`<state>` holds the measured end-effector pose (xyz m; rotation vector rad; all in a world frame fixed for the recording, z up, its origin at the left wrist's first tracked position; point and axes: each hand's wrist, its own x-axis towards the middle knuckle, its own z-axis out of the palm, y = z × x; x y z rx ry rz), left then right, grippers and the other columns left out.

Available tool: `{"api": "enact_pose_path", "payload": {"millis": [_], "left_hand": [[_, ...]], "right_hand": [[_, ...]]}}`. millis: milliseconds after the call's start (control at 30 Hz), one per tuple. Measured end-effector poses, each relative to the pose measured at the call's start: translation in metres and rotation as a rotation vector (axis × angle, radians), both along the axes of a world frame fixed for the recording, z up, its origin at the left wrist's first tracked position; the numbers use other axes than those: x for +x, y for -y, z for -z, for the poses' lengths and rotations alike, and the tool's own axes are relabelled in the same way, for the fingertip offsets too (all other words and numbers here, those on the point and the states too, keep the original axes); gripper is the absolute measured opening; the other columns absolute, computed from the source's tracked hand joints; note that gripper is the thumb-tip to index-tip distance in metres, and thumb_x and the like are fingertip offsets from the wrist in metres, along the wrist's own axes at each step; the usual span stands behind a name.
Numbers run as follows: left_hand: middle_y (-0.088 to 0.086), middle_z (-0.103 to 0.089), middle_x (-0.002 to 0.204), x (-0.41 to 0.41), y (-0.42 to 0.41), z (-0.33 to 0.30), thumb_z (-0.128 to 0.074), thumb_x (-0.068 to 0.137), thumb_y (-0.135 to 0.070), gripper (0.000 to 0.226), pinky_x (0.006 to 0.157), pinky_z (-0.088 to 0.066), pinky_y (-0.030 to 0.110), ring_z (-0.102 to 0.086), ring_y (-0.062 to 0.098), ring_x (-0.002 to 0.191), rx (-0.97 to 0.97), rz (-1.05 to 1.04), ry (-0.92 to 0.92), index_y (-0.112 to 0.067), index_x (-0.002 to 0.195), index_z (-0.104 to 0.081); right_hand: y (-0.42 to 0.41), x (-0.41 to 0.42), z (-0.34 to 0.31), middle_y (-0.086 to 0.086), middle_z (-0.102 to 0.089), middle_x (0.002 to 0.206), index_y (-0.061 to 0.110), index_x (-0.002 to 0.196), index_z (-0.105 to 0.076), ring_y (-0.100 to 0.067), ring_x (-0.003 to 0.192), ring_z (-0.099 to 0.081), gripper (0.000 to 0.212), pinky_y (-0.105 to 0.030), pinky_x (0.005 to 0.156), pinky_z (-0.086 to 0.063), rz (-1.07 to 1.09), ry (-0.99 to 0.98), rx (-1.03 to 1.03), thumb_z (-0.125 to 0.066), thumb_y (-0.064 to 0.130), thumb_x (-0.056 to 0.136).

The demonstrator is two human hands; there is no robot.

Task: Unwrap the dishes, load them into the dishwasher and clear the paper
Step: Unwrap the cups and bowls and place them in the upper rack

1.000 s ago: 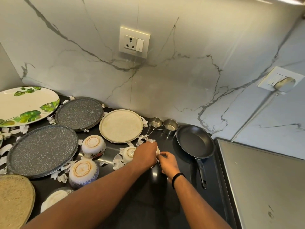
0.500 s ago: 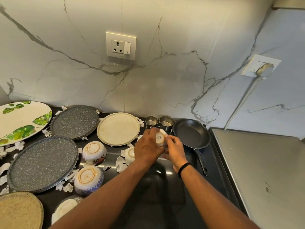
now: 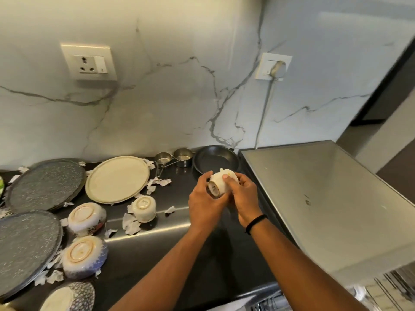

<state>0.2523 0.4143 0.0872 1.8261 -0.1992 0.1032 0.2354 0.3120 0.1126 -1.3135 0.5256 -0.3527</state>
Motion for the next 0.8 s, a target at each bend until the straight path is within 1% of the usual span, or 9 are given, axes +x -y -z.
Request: {"api": "enact_pose_path", "payload": {"millis": [133,200,300,400,467,533,600,667,800], "left_hand": [[-0.009,-0.069,0.096,-0.044,0.044,-0.001,-0.09,0.071,-0.027,0.06,0.069,-0.06,0.022,-0.068,-0.003,0.082,-0.08,0.1,-0.086,-0.028,0.119,-0.054],[-0.008,-0.069,0.097,-0.072,0.07,0.001,-0.091,0.07,-0.023,0.061,0.067,-0.058,0.018,-0.069,-0.002,0.082,-0.089,0.142,-0.11,-0.027,0.118,-0.054],[-0.009,-0.07,0.097,-0.121,0.109,0.005,-0.091,0.071,-0.021,0.058,0.066,-0.055,0.013,-0.069,-0.001,0.083,-0.077,0.225,-0.141,-0.026,0.116,-0.055],[-0.008,-0.072,0.096,-0.166,0.141,0.014,-0.092,0.07,-0.019,0.057,0.072,-0.06,0.021,-0.071,0.003,0.085,-0.054,0.291,-0.192,-0.025,0.114,-0.057],[-0.007,-0.072,0.096,-0.194,0.163,0.02,-0.093,0.067,-0.023,0.058,0.075,-0.06,0.025,-0.07,0.004,0.085,-0.025,0.347,-0.225,-0.024,0.113,-0.057],[-0.009,-0.071,0.096,-0.218,0.183,0.024,-0.094,0.066,-0.025,0.06,0.073,-0.058,0.019,-0.069,0.001,0.086,0.006,0.416,-0.245,-0.023,0.112,-0.057],[-0.01,-0.07,0.097,-0.244,0.204,0.026,-0.094,0.067,-0.026,0.056,0.067,-0.054,0.013,-0.067,-0.002,0.085,0.034,0.491,-0.264,-0.021,0.11,-0.057],[-0.01,-0.069,0.098,-0.267,0.223,0.031,-0.092,0.069,-0.028,0.051,0.062,-0.051,0.011,-0.065,-0.002,0.083,0.066,0.56,-0.286,-0.022,0.107,-0.058],[-0.013,-0.068,0.097,-0.298,0.254,0.04,-0.093,0.065,-0.037,0.053,0.061,-0.048,0.011,-0.064,-0.002,0.084,0.153,0.684,-0.296,-0.022,0.107,-0.065]], "right_hand": [[0.043,-0.055,0.005,-0.01,-0.07,0.113,0.015,0.119,-0.062,-0.026,0.1,-0.072,0.04,-0.042,0.081,-0.063,0.101,-0.01,-0.026,-0.08,0.016,0.083],[0.07,-0.089,0.008,-0.01,-0.068,0.116,0.014,0.124,-0.058,-0.026,0.101,-0.071,0.048,-0.041,0.084,-0.062,0.158,-0.015,0.0,-0.082,0.016,0.082],[0.108,-0.146,0.015,-0.013,-0.068,0.114,0.012,0.125,-0.056,-0.027,0.098,-0.071,0.052,-0.033,0.078,-0.063,0.269,-0.034,0.109,-0.083,0.014,0.08],[0.14,-0.199,0.026,-0.02,-0.069,0.116,0.01,0.124,-0.057,-0.033,0.097,-0.072,0.056,-0.043,0.082,-0.061,0.344,-0.036,0.211,-0.086,0.01,0.076],[0.16,-0.234,0.031,-0.02,-0.068,0.115,0.008,0.124,-0.056,-0.029,0.09,-0.071,0.057,-0.039,0.074,-0.061,0.385,-0.042,0.214,-0.086,0.007,0.076],[0.181,-0.266,0.039,-0.017,-0.069,0.114,0.008,0.125,-0.056,-0.026,0.09,-0.072,0.059,-0.034,0.07,-0.059,0.427,-0.053,0.214,-0.087,0.009,0.075],[0.202,-0.3,0.047,-0.017,-0.07,0.116,0.006,0.126,-0.058,-0.029,0.095,-0.073,0.062,-0.034,0.071,-0.059,0.46,-0.054,0.227,-0.089,0.012,0.073],[0.219,-0.332,0.054,-0.016,-0.073,0.113,0.006,0.123,-0.061,-0.027,0.093,-0.073,0.058,-0.033,0.07,-0.058,0.488,-0.065,0.242,-0.089,0.012,0.073],[0.243,-0.384,0.068,-0.015,-0.075,0.107,0.004,0.116,-0.065,-0.024,0.089,-0.073,0.043,-0.031,0.07,-0.061,0.549,-0.076,0.327,-0.084,0.007,0.078]]}}
